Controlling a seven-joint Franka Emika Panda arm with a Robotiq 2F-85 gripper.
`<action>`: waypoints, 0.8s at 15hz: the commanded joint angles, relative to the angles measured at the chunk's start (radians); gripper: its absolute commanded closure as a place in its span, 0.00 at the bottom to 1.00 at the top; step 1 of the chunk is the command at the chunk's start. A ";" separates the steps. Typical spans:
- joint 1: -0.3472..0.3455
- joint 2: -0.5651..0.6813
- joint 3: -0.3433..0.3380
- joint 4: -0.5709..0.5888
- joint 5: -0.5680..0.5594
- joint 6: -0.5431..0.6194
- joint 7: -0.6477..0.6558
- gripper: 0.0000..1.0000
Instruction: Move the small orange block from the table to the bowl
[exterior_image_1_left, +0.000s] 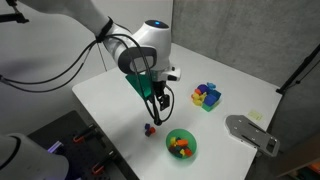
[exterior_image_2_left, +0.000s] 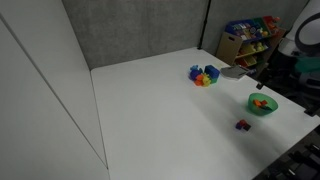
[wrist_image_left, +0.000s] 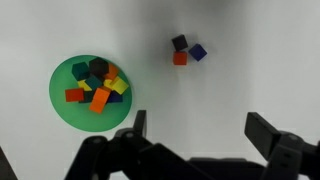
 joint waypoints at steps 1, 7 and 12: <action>-0.007 0.134 0.009 0.018 -0.025 0.104 0.046 0.00; -0.006 0.347 0.030 0.066 -0.016 0.204 0.016 0.00; 0.000 0.484 0.027 0.145 -0.030 0.222 0.026 0.00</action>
